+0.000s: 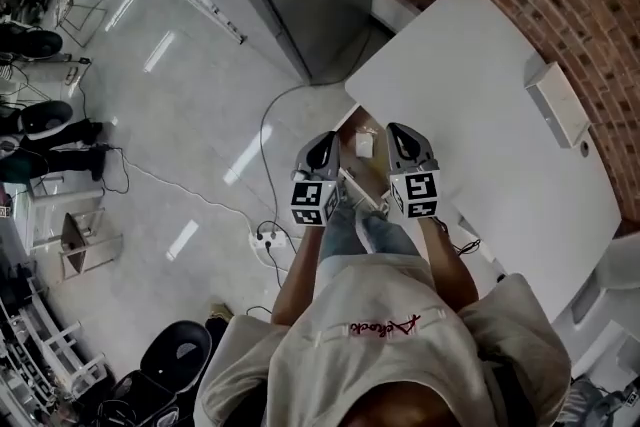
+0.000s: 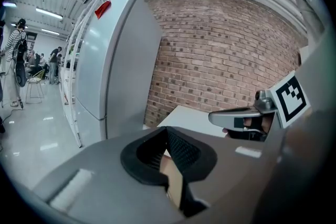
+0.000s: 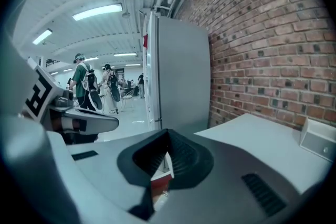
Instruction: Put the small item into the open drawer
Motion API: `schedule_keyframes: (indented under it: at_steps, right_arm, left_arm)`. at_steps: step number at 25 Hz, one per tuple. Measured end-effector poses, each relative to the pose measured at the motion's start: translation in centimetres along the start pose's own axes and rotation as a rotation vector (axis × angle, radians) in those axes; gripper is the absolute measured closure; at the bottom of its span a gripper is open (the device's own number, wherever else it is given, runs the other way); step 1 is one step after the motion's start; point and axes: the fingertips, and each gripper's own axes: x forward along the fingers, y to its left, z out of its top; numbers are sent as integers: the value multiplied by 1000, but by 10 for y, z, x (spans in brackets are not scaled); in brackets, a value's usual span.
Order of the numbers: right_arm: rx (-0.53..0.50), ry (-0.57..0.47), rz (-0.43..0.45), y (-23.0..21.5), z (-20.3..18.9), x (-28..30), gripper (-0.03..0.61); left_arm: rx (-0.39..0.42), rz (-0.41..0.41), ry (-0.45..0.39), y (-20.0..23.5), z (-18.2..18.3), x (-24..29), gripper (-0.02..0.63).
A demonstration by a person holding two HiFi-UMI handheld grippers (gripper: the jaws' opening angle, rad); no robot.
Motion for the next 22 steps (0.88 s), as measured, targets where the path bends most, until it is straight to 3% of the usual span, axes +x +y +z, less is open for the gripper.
schedule_keyframes:
  at_steps: [12,22]
  right_arm:
    - [-34,-105,-28,-19,69,-29,566]
    - [-77,-179,-65,-49,97,-71,566]
  left_arm:
    - [58,18,-87,-16,76,-12,604]
    - [128,46,-144,-31,112,-29,604]
